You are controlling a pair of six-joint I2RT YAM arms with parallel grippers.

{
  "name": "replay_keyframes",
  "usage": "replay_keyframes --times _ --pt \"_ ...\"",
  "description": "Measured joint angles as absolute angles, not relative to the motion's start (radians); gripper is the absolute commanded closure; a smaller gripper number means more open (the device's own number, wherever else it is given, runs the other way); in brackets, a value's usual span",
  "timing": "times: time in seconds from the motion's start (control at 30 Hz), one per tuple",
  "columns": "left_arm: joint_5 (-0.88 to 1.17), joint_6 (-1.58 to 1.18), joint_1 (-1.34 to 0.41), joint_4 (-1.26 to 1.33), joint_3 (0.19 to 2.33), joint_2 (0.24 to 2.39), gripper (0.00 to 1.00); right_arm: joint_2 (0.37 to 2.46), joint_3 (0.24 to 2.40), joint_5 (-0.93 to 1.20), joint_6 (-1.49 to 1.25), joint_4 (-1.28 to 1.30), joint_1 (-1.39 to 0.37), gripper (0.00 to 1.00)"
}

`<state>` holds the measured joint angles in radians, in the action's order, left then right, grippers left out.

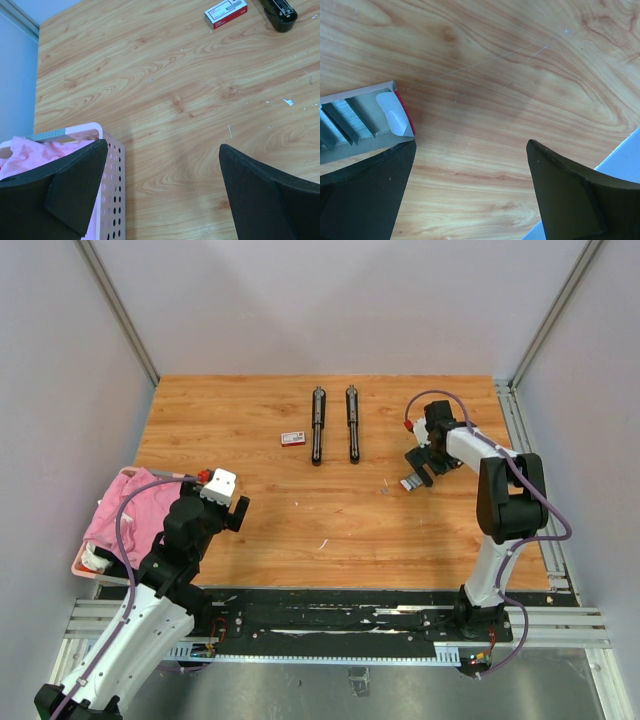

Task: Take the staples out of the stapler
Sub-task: Pick up the staple from the center of the board.

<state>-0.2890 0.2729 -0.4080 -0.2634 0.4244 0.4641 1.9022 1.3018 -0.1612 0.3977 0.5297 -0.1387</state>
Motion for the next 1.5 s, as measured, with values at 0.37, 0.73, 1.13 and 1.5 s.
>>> replay_keyframes --times 0.37,0.73,1.13,1.5 --pt "-0.286 0.273 -0.408 -0.264 0.424 0.464 0.02 1.886 1.305 -0.146 0.36 0.505 -0.138 0.04" --pt "-0.286 0.273 -0.408 -0.263 0.424 0.464 0.02 1.647 1.442 0.167 0.347 0.571 -0.156 0.17" --pt "-0.286 0.274 -0.408 -0.263 0.424 0.464 0.02 1.826 1.388 0.491 0.286 0.607 -0.235 0.51" --pt "-0.286 0.28 -0.408 -0.263 0.424 0.464 0.02 1.877 1.388 0.429 0.271 0.608 -0.301 0.54"
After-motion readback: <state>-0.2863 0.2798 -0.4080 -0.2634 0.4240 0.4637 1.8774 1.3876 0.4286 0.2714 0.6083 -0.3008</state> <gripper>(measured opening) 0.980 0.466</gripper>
